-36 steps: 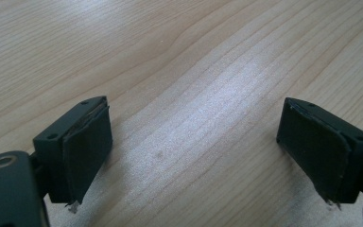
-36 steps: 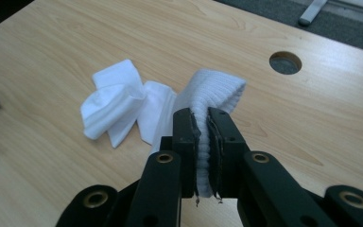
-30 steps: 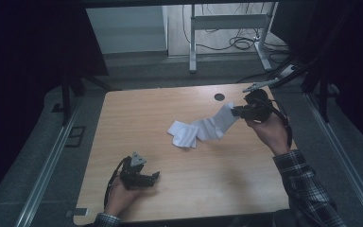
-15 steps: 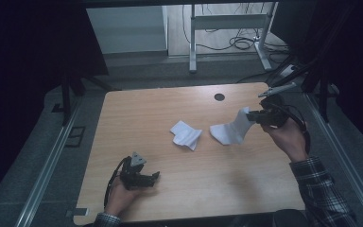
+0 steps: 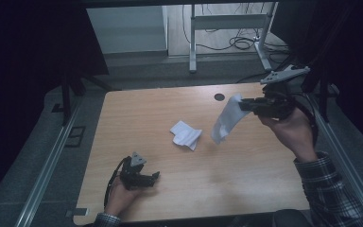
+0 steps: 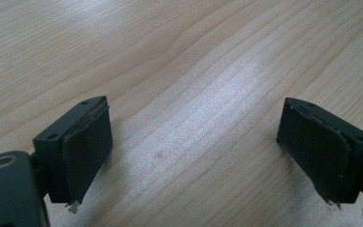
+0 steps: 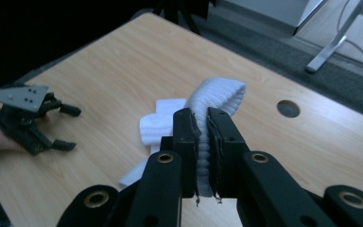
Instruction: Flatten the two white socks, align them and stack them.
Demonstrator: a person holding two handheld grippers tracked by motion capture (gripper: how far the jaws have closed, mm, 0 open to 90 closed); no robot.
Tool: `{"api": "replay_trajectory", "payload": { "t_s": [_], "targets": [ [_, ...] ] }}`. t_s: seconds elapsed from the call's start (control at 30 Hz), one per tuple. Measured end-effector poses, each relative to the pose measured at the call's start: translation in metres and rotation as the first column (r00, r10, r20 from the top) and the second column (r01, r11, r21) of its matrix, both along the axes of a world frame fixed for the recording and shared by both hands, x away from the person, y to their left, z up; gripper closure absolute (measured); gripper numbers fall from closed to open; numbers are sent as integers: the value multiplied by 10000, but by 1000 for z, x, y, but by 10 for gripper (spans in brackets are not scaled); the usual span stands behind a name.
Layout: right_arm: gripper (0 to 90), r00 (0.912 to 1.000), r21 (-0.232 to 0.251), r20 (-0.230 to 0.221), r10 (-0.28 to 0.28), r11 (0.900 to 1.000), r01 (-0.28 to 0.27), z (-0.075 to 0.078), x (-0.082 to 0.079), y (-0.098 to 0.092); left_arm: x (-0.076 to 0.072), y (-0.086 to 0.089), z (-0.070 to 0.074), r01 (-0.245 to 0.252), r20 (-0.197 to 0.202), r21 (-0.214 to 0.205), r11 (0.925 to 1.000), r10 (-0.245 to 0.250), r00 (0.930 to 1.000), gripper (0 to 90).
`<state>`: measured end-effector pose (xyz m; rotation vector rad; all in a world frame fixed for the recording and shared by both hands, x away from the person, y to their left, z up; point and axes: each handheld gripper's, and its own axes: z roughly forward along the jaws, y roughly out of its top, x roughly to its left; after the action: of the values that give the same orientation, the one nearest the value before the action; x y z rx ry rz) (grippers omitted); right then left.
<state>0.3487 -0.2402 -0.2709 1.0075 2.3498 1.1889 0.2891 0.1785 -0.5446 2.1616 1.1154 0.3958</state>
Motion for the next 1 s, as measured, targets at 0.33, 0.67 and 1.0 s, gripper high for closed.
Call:
{"api": "replay_trajectory", "payload": {
  "t_s": [0.33,0.67,1.0],
  "targets": [
    [807,9716,-686,-1747,-1597,9863,1498,-89,31,-50,0,0,0,32,61,27,10000,-32,10000,111],
    [791,9315,-1348,-2399,-2733,9596,2468,-167,34,-101,0,-1,0,-159,32,-31,9999,159,9999,111],
    [748,8982,-2061,-2719,-3454,9326,2962,-228,30,-134,4,-9,5,-220,-401,199,9996,227,9989,133]
  ]
}}
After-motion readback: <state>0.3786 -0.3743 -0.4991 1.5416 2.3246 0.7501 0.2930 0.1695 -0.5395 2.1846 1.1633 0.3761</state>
